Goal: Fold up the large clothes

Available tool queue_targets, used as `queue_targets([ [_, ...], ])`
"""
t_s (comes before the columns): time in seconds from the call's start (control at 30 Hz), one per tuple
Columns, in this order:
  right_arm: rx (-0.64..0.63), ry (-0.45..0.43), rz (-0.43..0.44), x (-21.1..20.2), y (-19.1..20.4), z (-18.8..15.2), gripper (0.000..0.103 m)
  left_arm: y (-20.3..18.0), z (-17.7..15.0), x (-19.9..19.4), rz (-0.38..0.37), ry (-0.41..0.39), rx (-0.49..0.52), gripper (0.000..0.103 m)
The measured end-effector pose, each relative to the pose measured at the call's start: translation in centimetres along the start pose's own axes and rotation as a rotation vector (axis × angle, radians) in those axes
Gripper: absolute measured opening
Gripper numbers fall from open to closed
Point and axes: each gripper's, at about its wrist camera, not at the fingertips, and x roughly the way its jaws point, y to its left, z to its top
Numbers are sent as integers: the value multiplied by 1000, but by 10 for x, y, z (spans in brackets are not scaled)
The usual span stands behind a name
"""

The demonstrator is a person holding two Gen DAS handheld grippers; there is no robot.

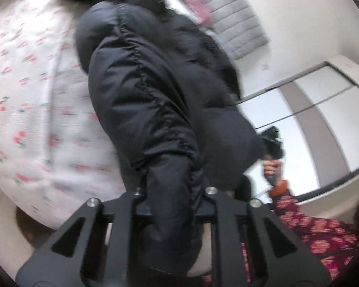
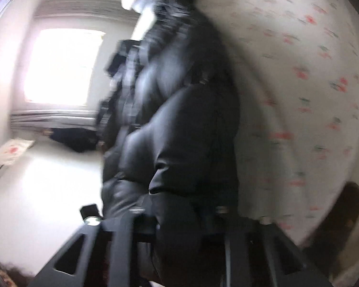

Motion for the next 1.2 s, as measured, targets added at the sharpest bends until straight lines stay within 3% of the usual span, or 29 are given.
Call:
queue_targets([
  [0.17,-158,-125,30,-45,67,-7,7,-78,-5,-54,-101,-150,72,13],
  [0.23,-189,-161,28,-66,81,-12,6,-99,-11,-82,-79,-221,98,11],
  [0.3,-209,-192,9,-89,92,-21,6,-105,-19,-98,-57,-243,94,11],
  [0.4,-219,-205,-26,-111,99,-44,6,-102,-35,-102,124,-212,69,10],
  [0.47,-205,-181,-74,-109,99,-59,6,-87,-46,-89,289,-131,23,10],
  [0.57,-213,-123,-305,-97,93,-74,7,-47,-59,-53,507,31,-81,12],
  [0.67,-154,15,-589,-66,63,-78,19,-18,-59,-33,595,96,-187,27],
  [0.73,-136,35,-661,-61,56,-74,37,-27,-45,-35,633,50,-169,44],
  [0.77,-142,20,-690,-65,59,-68,42,-40,-36,-38,666,6,-113,51],
  [0.83,-182,-26,-705,-73,72,-59,63,-62,-19,-43,732,-62,-21,83],
  [0.9,-214,-52,-698,-76,84,-46,68,-67,3,-48,788,-108,46,85],
  [1.07,-260,-93,-690,-83,120,-29,69,-58,72,-38,851,-112,116,86],
  [1.2,-295,-97,-710,-48,151,-8,69,-58,114,-47,898,-117,204,89],
])
